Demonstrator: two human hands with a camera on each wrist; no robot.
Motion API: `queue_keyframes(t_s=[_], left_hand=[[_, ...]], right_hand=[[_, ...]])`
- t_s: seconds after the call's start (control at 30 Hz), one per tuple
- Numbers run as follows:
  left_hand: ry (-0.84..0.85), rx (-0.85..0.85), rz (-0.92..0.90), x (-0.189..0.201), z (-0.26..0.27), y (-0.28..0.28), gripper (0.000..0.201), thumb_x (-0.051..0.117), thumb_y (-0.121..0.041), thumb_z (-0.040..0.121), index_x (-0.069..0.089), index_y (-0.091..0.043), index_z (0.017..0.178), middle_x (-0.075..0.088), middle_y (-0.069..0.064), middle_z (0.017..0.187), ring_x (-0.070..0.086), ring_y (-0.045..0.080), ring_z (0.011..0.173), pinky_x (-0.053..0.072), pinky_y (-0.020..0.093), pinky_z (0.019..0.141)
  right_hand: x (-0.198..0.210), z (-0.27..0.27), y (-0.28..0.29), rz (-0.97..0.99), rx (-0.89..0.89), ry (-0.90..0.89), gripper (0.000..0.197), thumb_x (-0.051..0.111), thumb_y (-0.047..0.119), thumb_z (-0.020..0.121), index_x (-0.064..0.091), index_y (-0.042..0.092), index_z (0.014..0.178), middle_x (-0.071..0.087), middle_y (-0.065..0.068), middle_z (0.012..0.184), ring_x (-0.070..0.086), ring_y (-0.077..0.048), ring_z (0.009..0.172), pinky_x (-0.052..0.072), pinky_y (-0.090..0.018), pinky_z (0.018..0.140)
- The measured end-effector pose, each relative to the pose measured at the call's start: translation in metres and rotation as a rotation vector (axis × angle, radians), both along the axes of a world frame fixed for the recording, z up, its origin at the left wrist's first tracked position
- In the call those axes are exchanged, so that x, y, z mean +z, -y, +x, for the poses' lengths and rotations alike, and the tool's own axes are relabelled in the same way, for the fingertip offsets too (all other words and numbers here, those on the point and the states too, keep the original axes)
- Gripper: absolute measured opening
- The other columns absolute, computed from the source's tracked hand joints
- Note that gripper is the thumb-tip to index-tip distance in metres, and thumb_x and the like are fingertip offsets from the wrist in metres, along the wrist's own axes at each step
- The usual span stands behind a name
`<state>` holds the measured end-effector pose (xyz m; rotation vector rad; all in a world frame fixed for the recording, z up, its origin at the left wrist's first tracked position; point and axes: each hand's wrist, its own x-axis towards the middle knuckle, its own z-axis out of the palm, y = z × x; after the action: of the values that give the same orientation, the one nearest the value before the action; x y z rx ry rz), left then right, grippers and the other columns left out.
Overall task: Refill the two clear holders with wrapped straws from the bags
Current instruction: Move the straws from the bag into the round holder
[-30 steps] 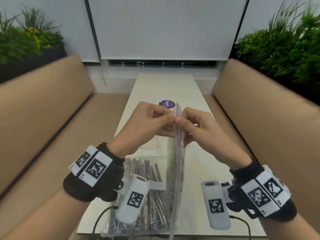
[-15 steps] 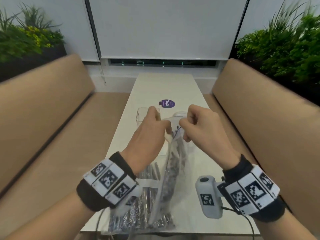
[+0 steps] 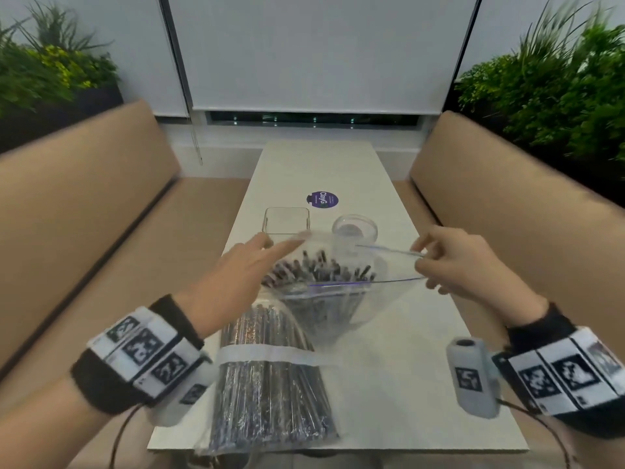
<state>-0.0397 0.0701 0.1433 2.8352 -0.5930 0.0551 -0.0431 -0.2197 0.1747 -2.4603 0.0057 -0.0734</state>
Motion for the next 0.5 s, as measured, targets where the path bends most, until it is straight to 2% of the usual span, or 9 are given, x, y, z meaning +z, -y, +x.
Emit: queue_keyframes(t_s=[0.1,0.17,0.23,0.3,0.37,0.4,0.43,0.47,0.5], left_hand=[[-0.276,-0.014,-0.454,0.007,0.004,0.019,0.114,0.069,0.012,0.068,0.011,-0.045,0.148,0.059,-0.003,0.084,0.063,0.012,0.07,0.056,0.028,0.065],[-0.343,-0.03,-0.523,0.01,0.005,0.026,0.116,0.077,0.008,0.063,0.015,-0.035,0.151,0.052,-0.007,0.082,0.056,0.008,0.064,0.046,0.012,0.057],[-0.35,0.005,-0.497,0.018,0.007,0.02,0.107,0.079,0.006,0.065,0.024,-0.03,0.15,0.052,-0.011,0.107,0.055,0.005,0.075,0.041,0.004,0.057],[-0.335,0.037,-0.364,0.025,0.006,0.011,0.1,0.079,0.001,0.069,0.027,-0.032,0.148,0.05,-0.005,0.131,0.059,0.011,0.091,0.047,0.008,0.07],[-0.355,0.031,-0.257,0.025,0.003,0.01,0.107,0.079,-0.005,0.071,0.015,-0.036,0.15,0.045,0.0,0.135,0.059,0.009,0.083,0.048,0.009,0.069],[-0.386,0.008,-0.263,0.024,0.002,0.011,0.113,0.08,-0.005,0.07,0.007,-0.036,0.151,0.037,0.0,0.145,0.059,0.008,0.091,0.045,0.007,0.074],[-0.435,-0.016,-0.309,0.022,0.002,0.013,0.12,0.08,-0.003,0.07,-0.002,-0.036,0.151,0.023,-0.004,0.156,0.059,0.007,0.103,0.042,0.007,0.083],[-0.506,-0.026,-0.391,0.021,0.002,0.016,0.126,0.079,-0.001,0.07,-0.012,-0.038,0.149,0.01,-0.011,0.16,0.061,0.005,0.104,0.042,0.01,0.087],[-0.578,-0.036,-0.483,0.02,0.002,0.017,0.131,0.078,0.001,0.071,-0.02,-0.041,0.146,0.003,-0.015,0.16,0.065,0.002,0.094,0.046,0.013,0.086]], right_hand=[[-0.014,-0.003,-0.021,0.101,0.111,-0.048,0.025,0.059,0.002,0.08,0.062,0.018,0.099,0.067,0.0,0.073,0.067,-0.02,0.059,0.059,-0.033,0.053],[-0.021,-0.007,-0.022,0.081,0.198,-0.127,0.029,0.058,0.001,0.081,0.062,0.019,0.102,0.066,-0.001,0.075,0.065,-0.02,0.057,0.057,-0.031,0.053],[-0.021,-0.006,-0.005,0.073,0.105,-0.141,0.022,0.057,0.002,0.084,0.065,0.012,0.101,0.067,-0.008,0.074,0.062,-0.023,0.057,0.056,-0.036,0.056],[-0.019,-0.006,0.011,0.101,0.013,-0.155,0.015,0.056,0.009,0.089,0.069,0.004,0.096,0.07,-0.016,0.076,0.061,-0.022,0.056,0.055,-0.034,0.055],[-0.02,-0.008,0.013,0.126,-0.024,-0.182,0.022,0.053,0.012,0.091,0.07,-0.002,0.089,0.073,-0.019,0.08,0.066,-0.024,0.058,0.057,-0.032,0.057],[-0.021,-0.01,0.011,0.183,-0.033,-0.197,0.024,0.052,0.012,0.092,0.07,-0.003,0.086,0.073,-0.02,0.082,0.07,-0.027,0.063,0.058,-0.033,0.059],[-0.023,-0.012,0.008,0.263,-0.019,-0.221,0.025,0.05,0.012,0.093,0.069,-0.003,0.086,0.073,-0.02,0.086,0.072,-0.03,0.069,0.059,-0.034,0.062],[-0.024,-0.014,0.003,0.357,0.019,-0.255,0.025,0.05,0.012,0.094,0.067,-0.005,0.087,0.072,-0.021,0.088,0.072,-0.031,0.073,0.059,-0.036,0.065],[-0.024,-0.017,0.0,0.466,0.073,-0.294,0.022,0.05,0.01,0.094,0.064,-0.005,0.087,0.069,-0.02,0.087,0.069,-0.03,0.074,0.059,-0.038,0.069]])
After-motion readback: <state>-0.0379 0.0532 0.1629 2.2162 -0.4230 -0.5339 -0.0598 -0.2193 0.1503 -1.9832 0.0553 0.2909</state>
